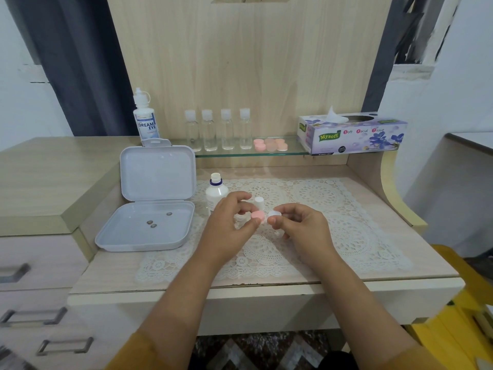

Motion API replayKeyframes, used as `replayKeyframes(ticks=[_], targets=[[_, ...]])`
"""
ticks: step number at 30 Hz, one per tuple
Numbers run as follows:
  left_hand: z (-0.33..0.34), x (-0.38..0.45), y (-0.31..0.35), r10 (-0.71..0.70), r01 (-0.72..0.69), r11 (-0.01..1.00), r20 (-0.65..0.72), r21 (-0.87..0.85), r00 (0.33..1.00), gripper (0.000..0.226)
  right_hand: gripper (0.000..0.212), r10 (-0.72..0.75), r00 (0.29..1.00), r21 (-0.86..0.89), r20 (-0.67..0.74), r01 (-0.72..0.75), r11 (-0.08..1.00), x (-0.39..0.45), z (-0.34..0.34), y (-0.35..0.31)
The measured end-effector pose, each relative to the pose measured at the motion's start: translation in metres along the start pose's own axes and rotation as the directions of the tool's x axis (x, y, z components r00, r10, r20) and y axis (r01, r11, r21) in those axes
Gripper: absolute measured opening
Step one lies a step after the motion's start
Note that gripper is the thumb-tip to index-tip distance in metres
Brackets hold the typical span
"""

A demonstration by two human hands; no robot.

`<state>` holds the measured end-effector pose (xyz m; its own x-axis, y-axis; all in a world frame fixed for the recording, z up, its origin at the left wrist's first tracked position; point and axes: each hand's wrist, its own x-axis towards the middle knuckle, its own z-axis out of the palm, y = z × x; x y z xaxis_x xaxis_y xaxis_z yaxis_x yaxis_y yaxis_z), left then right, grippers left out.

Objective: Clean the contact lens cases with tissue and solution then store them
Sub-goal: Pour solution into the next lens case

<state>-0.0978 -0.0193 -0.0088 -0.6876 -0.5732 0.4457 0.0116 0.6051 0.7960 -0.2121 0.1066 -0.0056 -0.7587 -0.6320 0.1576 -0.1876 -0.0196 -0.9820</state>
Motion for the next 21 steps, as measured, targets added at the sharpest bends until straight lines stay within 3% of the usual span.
replayKeyframes(ticks=[21], targets=[[0.0005,0.0009,-0.0032,0.009,-0.011,0.999,0.046,0.041,0.999,0.037,0.017,0.008,1.000,-0.004,0.006,-0.008,1.000,-0.0016,-0.0003,-0.0026]])
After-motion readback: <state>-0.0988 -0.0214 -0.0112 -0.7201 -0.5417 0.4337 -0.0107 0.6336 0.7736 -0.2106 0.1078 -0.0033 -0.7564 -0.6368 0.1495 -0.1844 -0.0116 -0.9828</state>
